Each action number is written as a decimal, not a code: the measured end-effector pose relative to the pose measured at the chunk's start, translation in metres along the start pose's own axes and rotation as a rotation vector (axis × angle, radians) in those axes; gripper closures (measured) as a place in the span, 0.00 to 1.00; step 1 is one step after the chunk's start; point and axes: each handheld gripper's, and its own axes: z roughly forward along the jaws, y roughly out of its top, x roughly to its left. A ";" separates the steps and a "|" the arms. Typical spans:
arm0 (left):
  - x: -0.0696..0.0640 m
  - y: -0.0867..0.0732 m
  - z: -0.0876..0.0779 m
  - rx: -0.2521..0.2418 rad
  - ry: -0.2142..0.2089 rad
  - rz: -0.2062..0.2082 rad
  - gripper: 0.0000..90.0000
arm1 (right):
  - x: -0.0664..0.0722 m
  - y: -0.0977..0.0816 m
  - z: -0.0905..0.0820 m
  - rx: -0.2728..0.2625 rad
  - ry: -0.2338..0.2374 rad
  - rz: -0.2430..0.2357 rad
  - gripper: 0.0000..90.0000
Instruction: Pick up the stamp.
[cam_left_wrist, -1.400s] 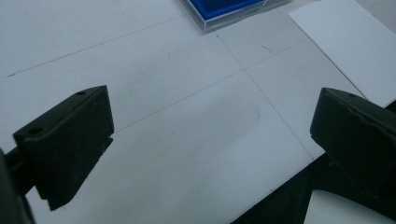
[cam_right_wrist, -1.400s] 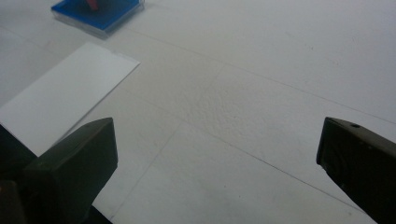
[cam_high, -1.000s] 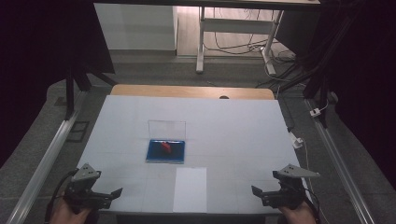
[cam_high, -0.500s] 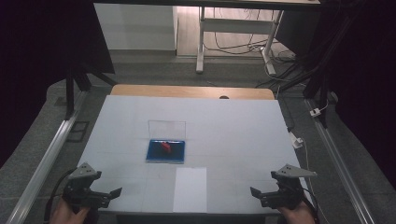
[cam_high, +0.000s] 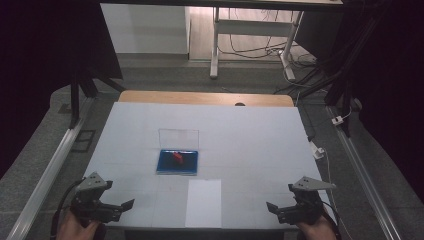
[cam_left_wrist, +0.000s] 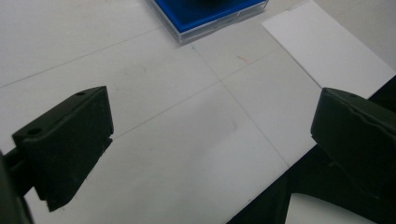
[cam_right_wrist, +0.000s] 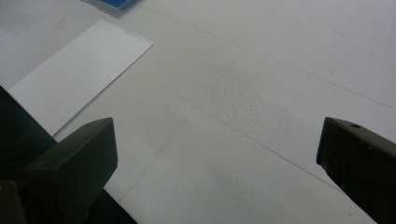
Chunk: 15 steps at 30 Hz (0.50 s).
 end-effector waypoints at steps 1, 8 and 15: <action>-0.001 0.001 0.001 -0.002 -0.002 0.006 0.00 | 0.000 0.000 0.000 0.000 0.001 0.000 0.00; 0.000 0.006 0.007 -0.021 -0.011 0.027 0.00 | 0.000 0.000 0.001 0.004 0.000 -0.001 0.00; 0.002 0.013 0.016 -0.045 -0.015 0.060 0.00 | 0.001 0.000 0.001 0.015 0.001 -0.015 0.00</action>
